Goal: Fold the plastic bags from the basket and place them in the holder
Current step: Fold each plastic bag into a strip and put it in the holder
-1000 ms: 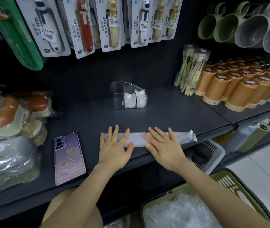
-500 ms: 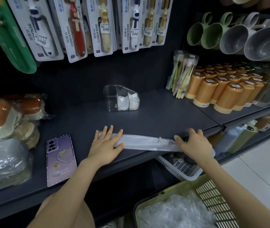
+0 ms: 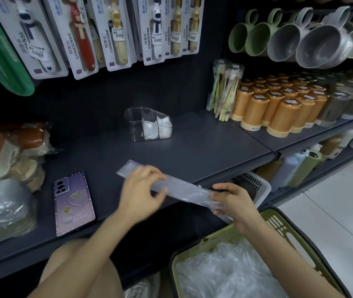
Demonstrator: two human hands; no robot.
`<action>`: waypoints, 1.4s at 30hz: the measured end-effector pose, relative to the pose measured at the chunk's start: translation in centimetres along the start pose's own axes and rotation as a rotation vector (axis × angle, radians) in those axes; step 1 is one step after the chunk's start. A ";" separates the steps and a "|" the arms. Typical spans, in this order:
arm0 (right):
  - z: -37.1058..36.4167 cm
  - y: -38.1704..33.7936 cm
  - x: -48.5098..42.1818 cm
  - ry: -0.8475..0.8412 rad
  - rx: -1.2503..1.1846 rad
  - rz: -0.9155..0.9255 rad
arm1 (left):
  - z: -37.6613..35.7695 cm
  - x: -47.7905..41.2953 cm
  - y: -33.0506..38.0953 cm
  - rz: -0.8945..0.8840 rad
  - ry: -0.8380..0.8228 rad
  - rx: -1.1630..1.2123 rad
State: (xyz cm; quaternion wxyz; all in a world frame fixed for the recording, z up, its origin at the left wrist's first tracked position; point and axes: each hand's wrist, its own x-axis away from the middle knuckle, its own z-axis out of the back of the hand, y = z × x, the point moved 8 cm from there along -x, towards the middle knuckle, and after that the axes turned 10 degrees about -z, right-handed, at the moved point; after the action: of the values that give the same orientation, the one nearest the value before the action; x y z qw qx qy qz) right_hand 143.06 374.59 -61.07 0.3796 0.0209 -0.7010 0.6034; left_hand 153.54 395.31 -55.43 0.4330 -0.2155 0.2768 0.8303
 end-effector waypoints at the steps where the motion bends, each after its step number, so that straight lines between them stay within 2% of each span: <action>1: -0.1 0.1 0.4 -0.005 -0.035 -0.018 | -0.9 0.5 1.9 -0.073 -0.041 0.018; 4: -0.8 0.2 1.3 -0.022 -0.125 -0.064 | -3.5 1.6 4.3 -0.161 -0.149 0.002; 10: -3.5 -3.1 3.2 -0.203 -0.234 -0.045 | -3.5 0.2 3.2 -0.048 -0.057 0.066; 13: -4.9 -5.9 3.2 -0.286 -0.266 0.036 | -2.9 0.4 0.9 0.270 0.004 0.248; 16: -6.2 -7.7 1.9 -0.252 -0.131 0.105 | -3.3 1.0 -1.6 0.588 0.041 0.486; 18: -7.4 -7.4 0.7 -0.211 -0.032 0.099 | -3.7 1.1 -2.6 0.697 0.056 0.653; 23: -10.7 -5.0 -1.4 -0.190 0.223 0.059 | -4.3 1.2 -3.3 0.779 0.038 0.850; 27: -11.5 -3.8 -1.8 -0.204 0.256 0.039 | -4.3 1.1 -3.4 0.798 0.054 0.936; 38: -10.6 -3.1 -2.7 -0.214 0.328 0.087 | -4.1 1.5 -3.6 0.882 0.113 1.020; 42: -10.1 -4.0 -3.1 -0.190 0.493 0.170 | -4.1 1.9 -4.7 0.973 0.215 1.004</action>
State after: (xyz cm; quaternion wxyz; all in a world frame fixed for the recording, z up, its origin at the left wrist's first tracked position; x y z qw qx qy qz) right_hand 152.30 380.89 -59.64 0.2438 0.1102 -0.5646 0.7808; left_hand 156.92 396.04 -60.91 0.0302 0.0777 0.7326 0.6756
